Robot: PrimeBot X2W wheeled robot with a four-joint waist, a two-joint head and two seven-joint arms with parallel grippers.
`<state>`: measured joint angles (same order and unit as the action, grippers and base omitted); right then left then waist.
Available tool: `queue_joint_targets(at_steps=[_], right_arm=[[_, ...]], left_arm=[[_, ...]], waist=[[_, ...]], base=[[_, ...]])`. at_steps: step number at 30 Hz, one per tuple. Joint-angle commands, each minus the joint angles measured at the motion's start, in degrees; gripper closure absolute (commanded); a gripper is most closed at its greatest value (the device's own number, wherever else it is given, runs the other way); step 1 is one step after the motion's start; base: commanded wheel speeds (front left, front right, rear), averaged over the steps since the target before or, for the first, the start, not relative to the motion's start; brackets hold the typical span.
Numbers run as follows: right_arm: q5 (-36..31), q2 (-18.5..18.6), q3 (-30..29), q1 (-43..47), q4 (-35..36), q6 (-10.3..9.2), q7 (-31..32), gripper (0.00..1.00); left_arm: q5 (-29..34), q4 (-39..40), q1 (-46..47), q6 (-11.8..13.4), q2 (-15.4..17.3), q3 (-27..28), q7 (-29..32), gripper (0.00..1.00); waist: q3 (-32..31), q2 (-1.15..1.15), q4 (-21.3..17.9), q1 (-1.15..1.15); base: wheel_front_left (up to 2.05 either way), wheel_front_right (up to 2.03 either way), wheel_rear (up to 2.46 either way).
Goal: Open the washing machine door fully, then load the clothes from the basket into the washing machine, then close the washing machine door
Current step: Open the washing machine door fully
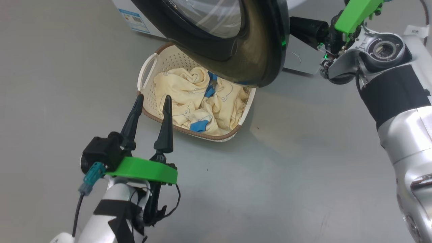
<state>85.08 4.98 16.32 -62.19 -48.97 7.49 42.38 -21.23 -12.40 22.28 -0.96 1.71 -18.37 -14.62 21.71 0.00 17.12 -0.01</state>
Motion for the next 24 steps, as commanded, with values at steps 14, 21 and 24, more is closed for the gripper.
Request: queue_joint_targets(at_steps=[14, 21, 24], right_arm=[[8.6, -2.1, 10.02, 3.22, 4.93, 0.0, 0.6, 1.0], [12.32, -2.1, 14.59, 5.05, 7.03, 0.0, 0.85, 1.0], [13.99, -2.1, 16.75, 5.88, 8.39, 0.0, 0.7, 1.0]], left_arm=[[0.3, 1.76, -1.49, 0.05, 1.17, 1.04, -0.38, 0.0], [0.53, 1.67, -2.22, -0.01, 1.17, 0.82, -0.38, 0.0], [0.55, 1.71, -2.47, 0.02, 1.17, 0.74, -0.38, 0.0]], waist=[[-2.3, 0.0, 0.59, 0.01], [-3.19, 0.0, 0.47, 0.01], [-3.43, 0.0, 0.4, 0.01]], base=[[0.0, 0.0, 0.0], [0.0, 0.0, 0.0], [0.0, 0.0, 0.0]])
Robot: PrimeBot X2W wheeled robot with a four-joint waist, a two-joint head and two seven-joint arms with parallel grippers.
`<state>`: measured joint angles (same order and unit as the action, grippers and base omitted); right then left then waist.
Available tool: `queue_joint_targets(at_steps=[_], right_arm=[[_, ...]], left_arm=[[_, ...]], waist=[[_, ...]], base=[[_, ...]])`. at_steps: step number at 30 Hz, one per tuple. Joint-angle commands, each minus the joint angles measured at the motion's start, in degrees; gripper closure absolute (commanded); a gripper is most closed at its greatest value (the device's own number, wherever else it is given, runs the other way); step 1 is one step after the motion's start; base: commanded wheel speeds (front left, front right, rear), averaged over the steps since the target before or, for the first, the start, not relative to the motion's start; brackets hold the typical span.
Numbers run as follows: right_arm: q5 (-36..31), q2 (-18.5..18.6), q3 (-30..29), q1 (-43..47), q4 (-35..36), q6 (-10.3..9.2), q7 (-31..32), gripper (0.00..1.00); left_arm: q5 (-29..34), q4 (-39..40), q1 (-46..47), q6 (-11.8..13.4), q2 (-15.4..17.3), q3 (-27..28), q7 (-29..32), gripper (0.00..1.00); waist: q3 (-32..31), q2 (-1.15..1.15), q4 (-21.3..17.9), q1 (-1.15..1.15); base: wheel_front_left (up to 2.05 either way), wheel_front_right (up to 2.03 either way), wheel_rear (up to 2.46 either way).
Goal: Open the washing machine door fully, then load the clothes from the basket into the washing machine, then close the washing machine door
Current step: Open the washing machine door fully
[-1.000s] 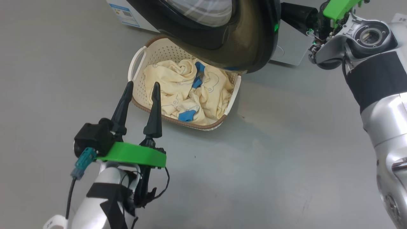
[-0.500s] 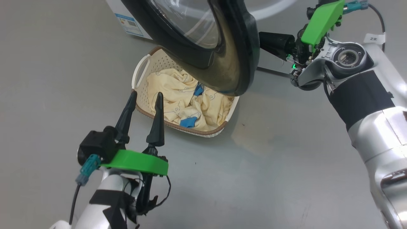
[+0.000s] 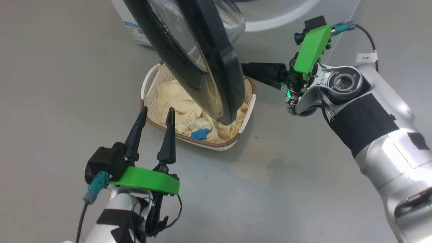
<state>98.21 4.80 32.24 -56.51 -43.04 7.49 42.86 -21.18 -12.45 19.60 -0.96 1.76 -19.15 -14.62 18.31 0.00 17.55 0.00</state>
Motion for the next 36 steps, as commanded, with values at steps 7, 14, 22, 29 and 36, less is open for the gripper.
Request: queue_joint_targets(at_steps=[7, 14, 22, 29, 36], right_arm=[[3.85, -1.91, 4.82, 0.7, 4.27, 0.0, -0.55, 1.0], [6.58, -1.92, 8.74, 0.62, 5.45, 0.0, -1.19, 1.0], [9.31, -1.92, 12.78, -0.01, 6.53, 0.0, -2.04, 1.0], [11.98, -1.92, 15.2, -0.74, 6.97, 0.0, -3.57, 1.0], [10.21, -0.15, 14.96, -0.75, 8.37, 0.0, -8.83, 1.0]], left_arm=[[0.32, 1.92, 0.29, 0.16, 1.11, 1.34, -0.38, 0.0], [0.17, 1.92, 0.3, 0.36, 1.11, 1.27, -0.38, 0.0], [0.03, 1.77, 0.18, 0.48, 1.11, 1.45, -0.38, 0.0], [-0.11, 1.48, 0.32, 0.53, 1.11, 1.36, -0.38, 0.0], [0.28, 1.29, -0.34, 0.69, 1.11, 2.66, -0.38, 0.0]], waist=[[-0.06, 0.0, 0.19, 0.0], [-0.1, 0.0, 0.54, 0.0], [-0.11, 0.0, 0.52, 0.0], [-0.3, 0.0, 0.59, 0.0], [-1.18, 0.0, -0.97, 0.0]], base=[[0.0, 0.0, 0.0], [0.0, 0.0, 0.0], [0.0, 0.0, 0.0], [0.0, 0.0, 0.0], [0.0, 0.0, 0.0]])
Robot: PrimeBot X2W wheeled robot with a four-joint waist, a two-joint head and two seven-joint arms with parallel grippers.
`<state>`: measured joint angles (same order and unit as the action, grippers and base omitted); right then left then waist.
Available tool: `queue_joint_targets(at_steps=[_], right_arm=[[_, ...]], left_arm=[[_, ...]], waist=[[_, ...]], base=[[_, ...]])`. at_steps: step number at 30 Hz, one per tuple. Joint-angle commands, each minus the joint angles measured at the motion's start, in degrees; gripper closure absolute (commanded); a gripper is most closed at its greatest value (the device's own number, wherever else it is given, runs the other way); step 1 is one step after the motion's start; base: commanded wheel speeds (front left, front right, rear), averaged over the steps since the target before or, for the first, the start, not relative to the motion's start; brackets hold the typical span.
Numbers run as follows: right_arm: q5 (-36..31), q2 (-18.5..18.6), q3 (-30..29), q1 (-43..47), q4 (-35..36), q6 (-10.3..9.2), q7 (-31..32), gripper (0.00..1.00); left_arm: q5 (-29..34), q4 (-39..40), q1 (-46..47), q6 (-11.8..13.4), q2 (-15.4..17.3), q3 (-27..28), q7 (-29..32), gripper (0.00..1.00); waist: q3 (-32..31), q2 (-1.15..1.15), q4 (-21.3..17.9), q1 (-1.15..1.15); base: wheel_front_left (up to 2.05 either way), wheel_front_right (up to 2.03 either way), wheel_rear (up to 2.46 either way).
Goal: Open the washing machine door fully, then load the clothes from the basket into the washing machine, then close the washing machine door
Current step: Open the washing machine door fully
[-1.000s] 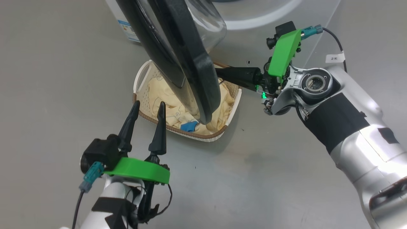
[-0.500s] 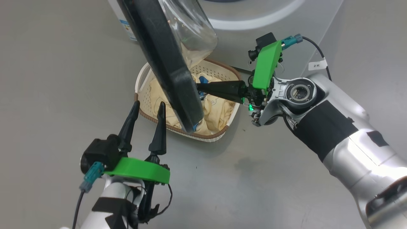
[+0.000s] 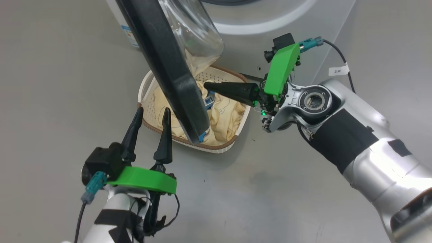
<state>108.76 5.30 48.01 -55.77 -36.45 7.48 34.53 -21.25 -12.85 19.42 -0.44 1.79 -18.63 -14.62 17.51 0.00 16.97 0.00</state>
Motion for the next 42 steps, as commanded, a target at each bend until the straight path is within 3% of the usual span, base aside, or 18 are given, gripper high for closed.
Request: queue_joint_targets(at_steps=[1, 9, 16, 21, 23, 26, 33, 42], right_arm=[[-0.96, -0.14, -0.99, -1.16, 2.4, 0.01, -1.51, 1.0], [-10.57, 6.39, -0.77, 5.13, 8.81, 0.01, -11.84, 1.0], [-27.34, 13.79, 1.23, 12.37, 16.2, 0.01, -30.96, 1.0], [-40.27, 17.84, 2.53, 16.95, 14.53, 0.01, -46.59, 1.0], [-44.3, 18.36, 1.86, 18.34, 13.12, 0.01, -48.52, 1.0], [-50.79, 18.03, -2.35, 20.81, 10.79, 0.01, -49.42, 1.0], [-69.96, 12.96, -19.59, 31.16, 13.6, 0.01, -49.5, 1.0], [-84.94, 6.13, -33.92, 41.87, 20.42, 0.01, -49.51, 1.0]], left_arm=[[0.59, 1.57, -0.31, 0.1, 1.09, 2.38, -0.38, 0.0], [2.65, 0.93, -2.2, -0.54, 1.09, 5.84, -0.38, 0.0], [4.91, 0.92, -4.61, -1.59, 1.09, 10.63, -0.38, 0.0], [6.22, 1.4, -6.95, -2.3, 1.09, 13.72, -0.38, 0.0], [6.47, 1.58, -7.52, -2.49, 1.09, 14.5, -0.38, 0.0], [6.83, 1.88, -8.24, -2.74, 1.09, 15.61, -0.38, 0.0], [7.56, 2.71, -9.38, -3.25, 1.09, 17.46, -0.38, 0.0], [7.89, 3.14, -10.27, -3.68, 1.09, 18.7, -0.38, 0.0]], waist=[[-0.74, 0.0, -0.76, 0.0], [-4.75, 0.0, -4.76, 0.0], [-7.65, 0.0, -8.6, 0.0], [-9.77, 0.0, -11.37, 0.0], [-10.15, 0.0, -12.01, 0.0], [-10.6, 0.0, -12.91, 0.0], [-11.2, 0.0, -14.62, 0.0], [-11.35, 0.0, -15.76, 0.0]], base=[[0.0, 0.0, 0.0], [0.0, 0.0, 0.0], [0.0, 0.0, 0.0], [0.0, 0.0, 0.0], [0.0, 0.0, 0.0], [0.0, 0.0, 0.0], [0.0, 0.0, 0.0], [0.0, 0.0, 0.0]])
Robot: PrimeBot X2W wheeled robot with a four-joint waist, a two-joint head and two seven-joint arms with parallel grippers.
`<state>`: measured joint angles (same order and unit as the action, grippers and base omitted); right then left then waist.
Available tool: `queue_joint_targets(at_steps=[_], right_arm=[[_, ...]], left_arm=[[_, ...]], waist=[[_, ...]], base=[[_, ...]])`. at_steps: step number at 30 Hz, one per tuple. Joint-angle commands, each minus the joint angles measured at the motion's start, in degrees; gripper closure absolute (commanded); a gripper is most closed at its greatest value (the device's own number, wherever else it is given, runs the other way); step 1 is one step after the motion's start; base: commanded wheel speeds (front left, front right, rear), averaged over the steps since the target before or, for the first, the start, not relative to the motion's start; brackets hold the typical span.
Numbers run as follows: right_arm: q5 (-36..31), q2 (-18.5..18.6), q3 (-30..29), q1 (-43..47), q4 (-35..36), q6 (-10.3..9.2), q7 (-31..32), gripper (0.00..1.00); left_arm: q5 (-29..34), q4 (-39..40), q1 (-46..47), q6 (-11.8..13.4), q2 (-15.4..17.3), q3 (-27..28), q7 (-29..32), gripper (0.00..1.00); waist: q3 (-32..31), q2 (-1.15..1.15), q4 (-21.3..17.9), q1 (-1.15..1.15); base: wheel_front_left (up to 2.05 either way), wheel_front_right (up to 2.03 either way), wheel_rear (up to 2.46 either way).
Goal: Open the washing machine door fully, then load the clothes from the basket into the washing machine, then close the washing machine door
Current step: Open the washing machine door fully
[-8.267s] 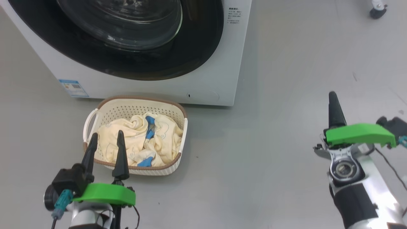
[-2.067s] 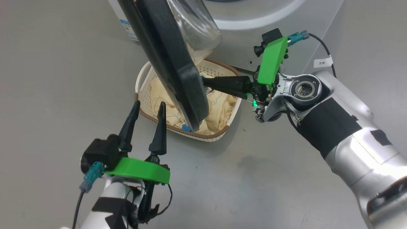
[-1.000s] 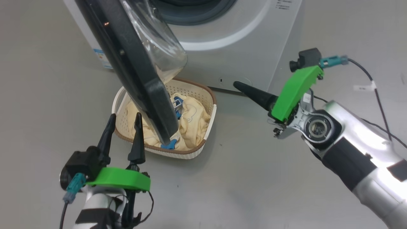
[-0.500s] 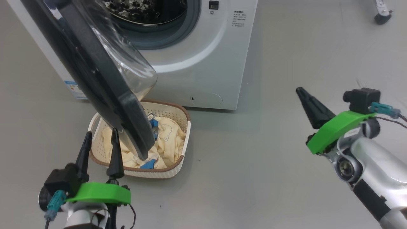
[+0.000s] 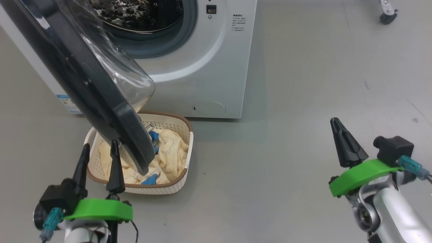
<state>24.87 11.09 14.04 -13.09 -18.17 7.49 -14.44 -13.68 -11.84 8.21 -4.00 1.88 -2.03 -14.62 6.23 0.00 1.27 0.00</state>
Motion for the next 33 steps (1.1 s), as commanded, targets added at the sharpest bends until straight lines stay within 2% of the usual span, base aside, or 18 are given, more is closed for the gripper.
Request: queue_joint_targets(at_steps=[1, 4, 5, 6, 7, 12, 33], right_arm=[[-2.15, -0.26, -1.0, 0.07, 2.66, 0.0, -0.55, 1.0], [-4.11, -1.74, -2.99, 2.37, 3.67, 0.0, -0.55, 1.0], [-4.83, -2.19, -3.81, 3.0, 3.81, 0.0, -0.55, 0.67], [-5.69, -2.75, -5.02, 3.45, 4.3, 0.0, -0.55, 0.06], [-5.85, -3.39, -5.7, 3.95, 4.31, 0.0, -0.55, 0.0], [-7.21, -4.88, -7.11, 5.08, 4.69, 0.0, -0.55, 0.0], [-9.06, -5.82, -7.38, 5.56, 4.4, 0.0, -0.55, 0.0]], left_arm=[[0.31, 2.07, 0.83, -0.16, 0.99, 2.14, -0.38, 0.0], [0.33, 1.88, 0.46, -0.25, 0.99, 2.19, -0.38, 0.0], [0.34, 1.84, 0.31, -0.25, 0.99, 2.22, -0.38, 0.0], [0.35, 1.85, 0.18, -0.25, 0.99, 2.25, -0.38, 0.0], [0.36, 1.85, 0.11, -0.25, 0.99, 2.25, -0.38, 0.0], [0.31, 1.82, -0.29, -0.21, 0.99, 2.21, -0.38, 0.0], [0.75, 1.56, -0.92, -0.25, 0.99, 2.1, -0.38, 0.0]], waist=[[-0.18, 0.0, -0.16, 0.0], [-0.64, 0.0, -0.4, 0.0], [-0.79, 0.0, -0.49, 0.0], [-0.85, 0.0, -0.59, 0.0], [-0.91, 0.0, -0.63, 0.0], [-1.17, 0.0, -0.92, 0.0], [-1.25, 0.0, -0.9, 0.0]], base=[[0.0, 0.0, 0.0], [0.0, 0.0, 0.0], [0.0, 0.0, 0.0], [0.0, 0.0, 0.0], [0.0, 0.0, 0.0], [0.0, 0.0, 0.0], [0.0, 0.0, 0.0]])
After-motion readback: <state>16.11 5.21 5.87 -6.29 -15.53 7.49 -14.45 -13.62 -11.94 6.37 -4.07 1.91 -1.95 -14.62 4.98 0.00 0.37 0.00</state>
